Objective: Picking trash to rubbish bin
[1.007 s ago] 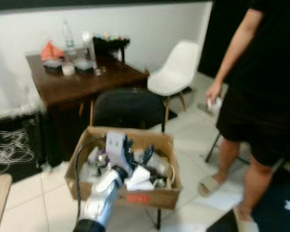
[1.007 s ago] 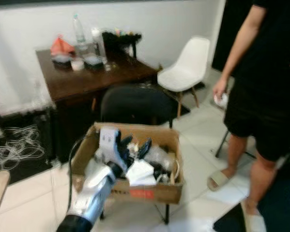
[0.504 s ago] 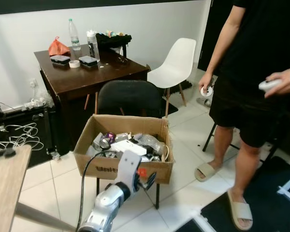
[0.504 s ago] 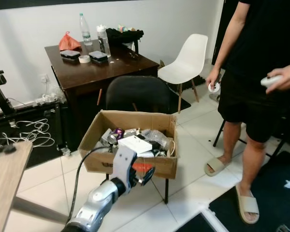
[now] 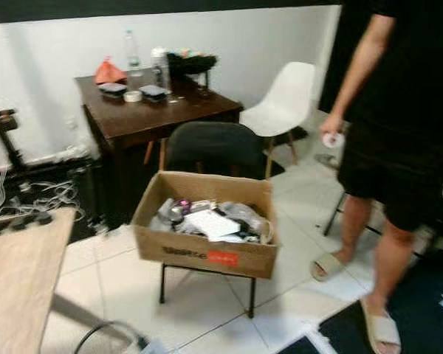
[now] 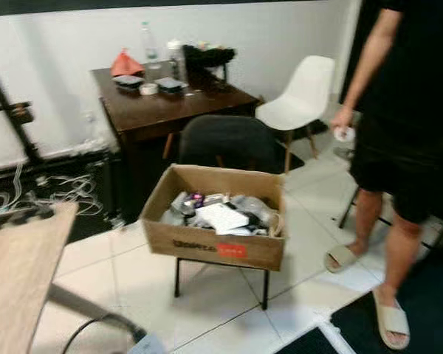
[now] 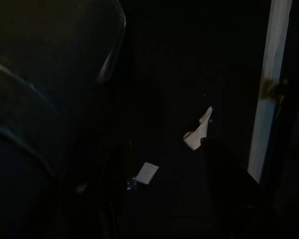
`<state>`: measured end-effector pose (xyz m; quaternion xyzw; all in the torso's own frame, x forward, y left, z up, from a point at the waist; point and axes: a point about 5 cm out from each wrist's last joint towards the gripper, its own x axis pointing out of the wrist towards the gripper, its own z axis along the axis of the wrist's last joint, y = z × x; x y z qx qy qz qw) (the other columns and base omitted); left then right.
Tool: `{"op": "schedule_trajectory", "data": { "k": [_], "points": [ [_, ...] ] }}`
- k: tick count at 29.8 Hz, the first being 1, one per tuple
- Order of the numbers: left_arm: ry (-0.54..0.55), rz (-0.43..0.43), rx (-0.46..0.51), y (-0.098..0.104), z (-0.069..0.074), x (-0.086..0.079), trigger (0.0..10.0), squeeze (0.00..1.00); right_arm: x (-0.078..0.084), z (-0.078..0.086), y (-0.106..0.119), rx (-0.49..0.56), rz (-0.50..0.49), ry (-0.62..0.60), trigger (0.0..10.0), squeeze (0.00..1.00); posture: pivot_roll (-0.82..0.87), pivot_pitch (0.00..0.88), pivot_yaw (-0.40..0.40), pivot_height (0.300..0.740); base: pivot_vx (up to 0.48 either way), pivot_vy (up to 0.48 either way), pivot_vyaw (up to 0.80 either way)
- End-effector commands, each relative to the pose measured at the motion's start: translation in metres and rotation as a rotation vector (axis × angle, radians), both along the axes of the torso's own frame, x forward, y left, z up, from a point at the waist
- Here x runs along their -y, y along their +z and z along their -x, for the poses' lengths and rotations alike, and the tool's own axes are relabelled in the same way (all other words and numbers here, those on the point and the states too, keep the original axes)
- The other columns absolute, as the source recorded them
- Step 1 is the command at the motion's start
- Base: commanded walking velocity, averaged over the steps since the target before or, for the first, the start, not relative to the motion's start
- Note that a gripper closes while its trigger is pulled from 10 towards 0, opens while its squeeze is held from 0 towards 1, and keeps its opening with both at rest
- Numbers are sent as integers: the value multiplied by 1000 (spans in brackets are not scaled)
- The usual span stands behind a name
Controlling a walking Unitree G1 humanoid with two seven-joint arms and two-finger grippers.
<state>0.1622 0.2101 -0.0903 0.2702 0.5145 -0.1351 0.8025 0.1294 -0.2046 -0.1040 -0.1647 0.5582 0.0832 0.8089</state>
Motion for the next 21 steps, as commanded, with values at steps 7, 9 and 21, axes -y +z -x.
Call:
{"op": "schedule_trajectory", "data": {
  "k": [7, 9, 21],
  "points": [
    [90, -5, -231, -19, 66, -16, 10000, 0, -13, 2, -2, -21, -57, 34, 10000, 0, -102, 85, 42, 740, 0, 0, 738],
    [85, 15, -247, -20, 69, -13, 10000, 0, -13, 2, -2, -23, -55, 40, 10000, 0, -100, 84, 41, 740, 0, 0, 738],
    [131, 132, -267, -23, 69, 4, 10000, 0, -12, -3, 0, -17, -49, 67, 10000, 0, -89, 68, 32, 740, 0, 0, 737]
  ]
}}
